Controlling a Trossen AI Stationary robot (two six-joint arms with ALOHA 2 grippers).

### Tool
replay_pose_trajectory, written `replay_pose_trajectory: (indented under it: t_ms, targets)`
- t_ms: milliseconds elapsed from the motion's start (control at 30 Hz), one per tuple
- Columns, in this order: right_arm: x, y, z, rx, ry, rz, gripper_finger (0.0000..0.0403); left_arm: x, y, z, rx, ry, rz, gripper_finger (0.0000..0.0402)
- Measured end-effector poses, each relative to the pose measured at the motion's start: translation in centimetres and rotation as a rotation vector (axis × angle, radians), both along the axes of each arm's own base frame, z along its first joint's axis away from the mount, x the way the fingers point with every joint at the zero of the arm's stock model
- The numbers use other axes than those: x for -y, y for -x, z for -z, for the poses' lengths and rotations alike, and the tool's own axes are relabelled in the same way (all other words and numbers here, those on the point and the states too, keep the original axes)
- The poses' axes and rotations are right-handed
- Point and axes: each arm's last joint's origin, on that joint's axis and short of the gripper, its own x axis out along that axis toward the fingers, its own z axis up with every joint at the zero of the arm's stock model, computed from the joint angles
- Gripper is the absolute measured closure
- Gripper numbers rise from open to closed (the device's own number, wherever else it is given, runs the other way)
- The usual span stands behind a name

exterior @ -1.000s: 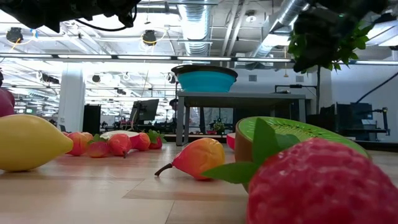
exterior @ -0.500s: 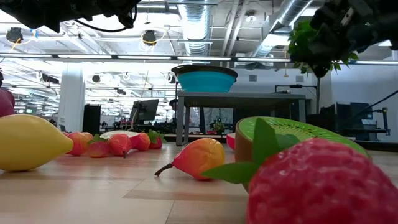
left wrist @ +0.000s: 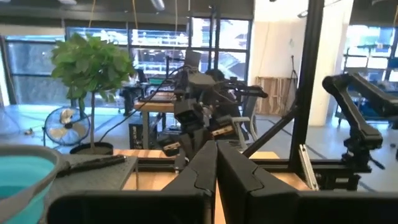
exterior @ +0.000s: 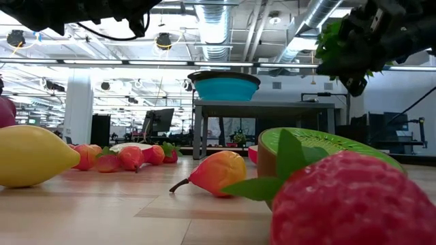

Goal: Pick & Place Fruit
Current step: Put the right apple into the strainer bowl

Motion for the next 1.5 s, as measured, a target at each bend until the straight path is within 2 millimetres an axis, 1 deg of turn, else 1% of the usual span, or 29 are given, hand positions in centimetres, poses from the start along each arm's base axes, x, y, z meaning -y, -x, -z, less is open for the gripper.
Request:
replay_pose_trajectory:
  t_ms: [133, 300, 400, 500, 633, 733, 833, 900, 1033, 1133, 1233, 1367, 1500]
  targets:
    - [-0.1, -0.3, 0.3, -0.017, 0.020, 0.033, 0.0402, 0.1, 0.0, 0.0, 0.000, 0.000, 0.040, 0.0399]
    - [-0.2, -0.5, 0.4, -0.014, 0.023, 0.039, 0.0402, 0.1, 0.0, 0.0, 0.000, -0.034, 0.034, 0.0399]
    - [-0.2, -0.5, 0.3, -0.009, 0.023, 0.039, 0.0402, 0.1, -0.3, 0.3, -0.018, -0.044, 0.015, 0.0399]
    - [-0.2, -0.5, 0.3, -0.009, 0.025, 0.038, 0.0402, 0.1, -0.7, 0.6, -0.029, -0.015, -0.025, 0.0399]
    - [-0.2, -0.5, 0.3, -0.009, 0.025, 0.039, 0.0402, 0.8, -1.6, 1.3, -0.037, -0.003, -0.038, 0.0399]
    - [-0.2, -0.5, 0.3, -0.009, 0.025, 0.039, 0.0402, 1.3, -2.5, 2.1, -0.053, 0.005, -0.058, 0.0399]
    - [-0.2, -0.5, 0.3, -0.010, 0.027, 0.038, 0.0402, 1.4, -3.2, 3.0, -0.090, 0.018, -0.139, 0.0399]
    - [-0.2, -0.5, 0.3, -0.012, 0.043, 0.031, 0.0402, 1.3, -3.8, 3.2, -0.109, 0.037, -0.176, 0.0399]
    - [-0.2, -0.5, 0.3, -0.013, 0.049, 0.027, 0.0402, 1.3, -5.3, 2.4, -0.096, 0.038, -0.180, 0.0399]
    - [-0.2, -0.5, 0.3, -0.013, 0.049, 0.026, 0.0402, 1.5, -6.7, 1.4, -0.082, -0.009, -0.136, 0.0399]
    - [-0.2, -0.5, 0.3, -0.013, 0.048, 0.025, 0.0402, 1.7, -8.2, 1.0, -0.094, -0.067, -0.104, 0.0399]
    - [-0.3, -0.5, 0.3, -0.014, 0.041, 0.005, 0.0402, 1.4, -9.9, 1.0, -0.120, -0.126, -0.114, 0.0399]
    - [-0.3, -0.5, 0.3, -0.014, 0.039, 0.001, 0.0402, 0.5, -11.2, 1.3, -0.144, -0.163, -0.131, 0.0399]
